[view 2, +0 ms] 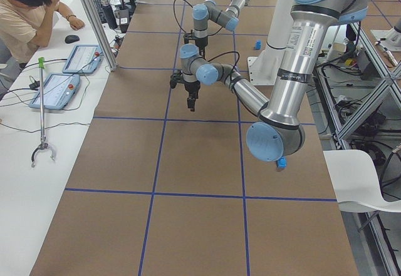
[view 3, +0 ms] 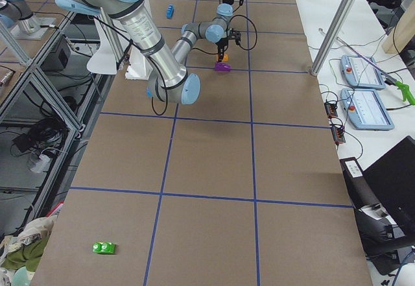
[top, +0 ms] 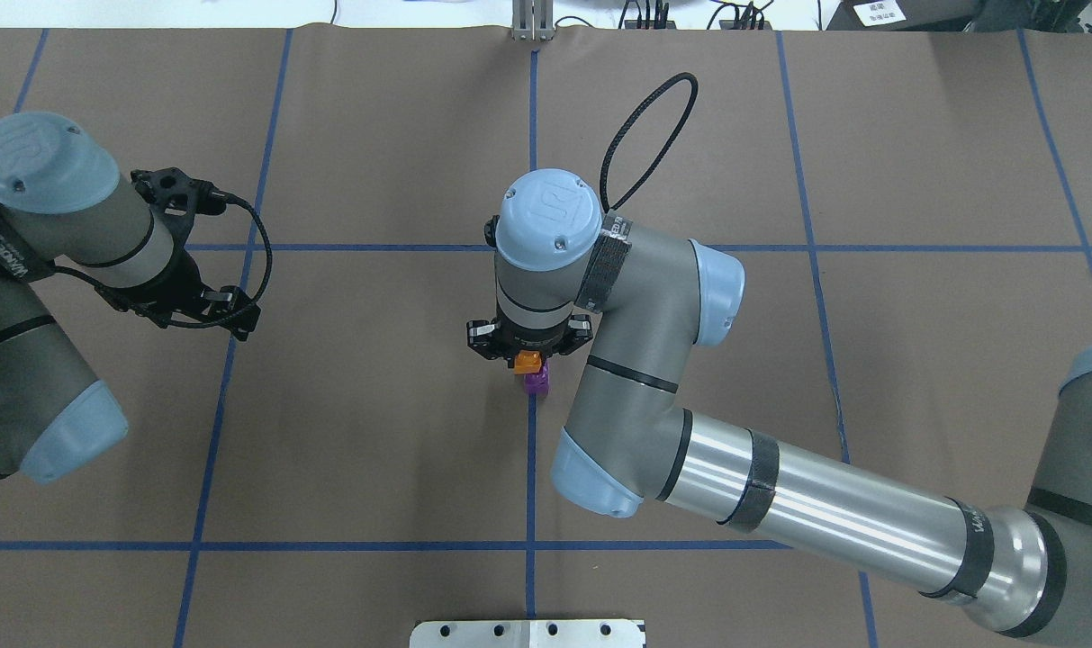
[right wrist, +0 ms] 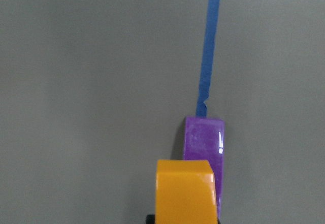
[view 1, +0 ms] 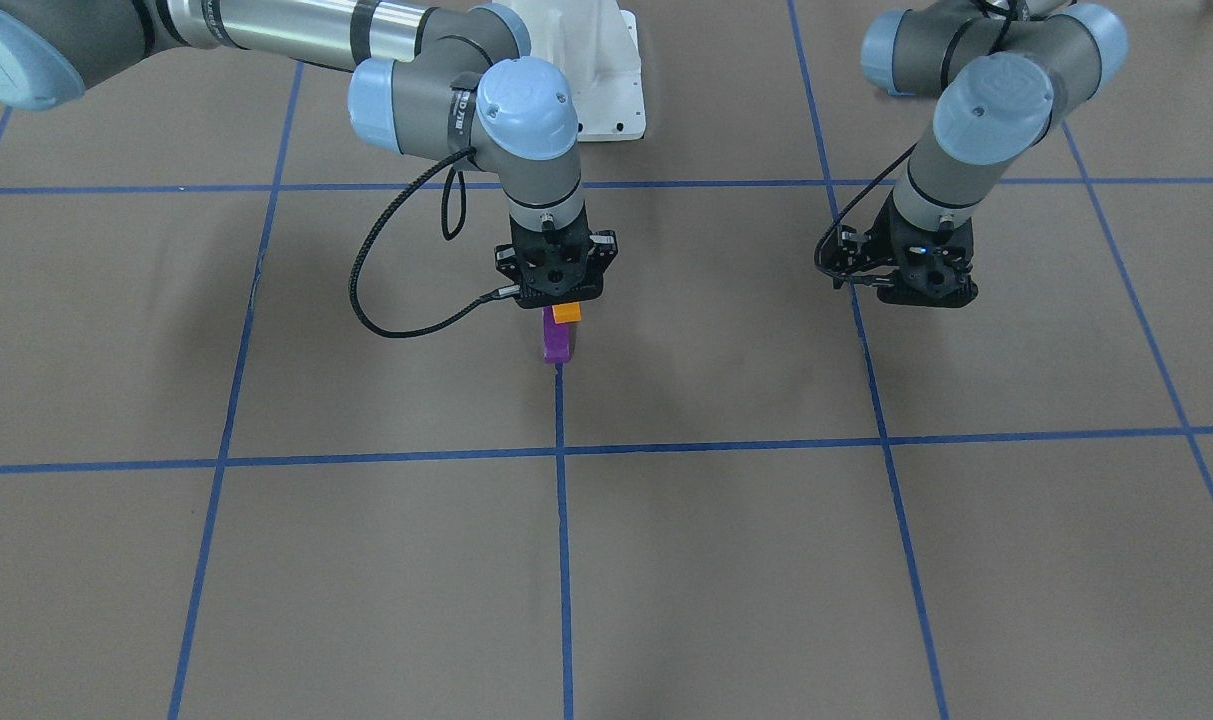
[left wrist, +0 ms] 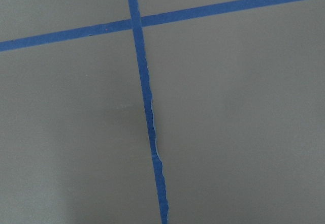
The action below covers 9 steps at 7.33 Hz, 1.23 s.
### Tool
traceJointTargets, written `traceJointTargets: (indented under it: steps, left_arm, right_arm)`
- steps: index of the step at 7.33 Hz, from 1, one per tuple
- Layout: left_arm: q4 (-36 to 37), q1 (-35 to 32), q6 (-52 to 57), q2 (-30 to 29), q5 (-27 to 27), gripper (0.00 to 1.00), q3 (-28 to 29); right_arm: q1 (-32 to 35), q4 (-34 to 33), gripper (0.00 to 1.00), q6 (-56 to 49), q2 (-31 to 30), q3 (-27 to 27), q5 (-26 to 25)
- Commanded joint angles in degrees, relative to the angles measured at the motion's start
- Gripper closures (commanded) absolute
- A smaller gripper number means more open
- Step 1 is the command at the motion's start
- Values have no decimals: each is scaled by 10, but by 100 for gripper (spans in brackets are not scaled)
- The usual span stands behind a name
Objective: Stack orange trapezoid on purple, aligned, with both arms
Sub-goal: 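Lower and align the orange block onto the purple block with the right gripper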
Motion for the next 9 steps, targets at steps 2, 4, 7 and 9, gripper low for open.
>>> traceJointTargets:
  steps: [2,4,7,9]
  left_arm:
    - [0,1,-5,-1,0,0,0]
    - [0,2,-7,-1,0,0,0]
    - [0,3,-7,-1,0,0,1]
    - [0,3,-7,-1,0,0,1]
  right_arm:
    - [3,-3,100,0,-1,0,-8]
    - [7,-23,100,0,-2,1,-8]
    - [-4,-23,100,0,-4,0,-13]
    - [-5,-21,100,0,-4,0,-14]
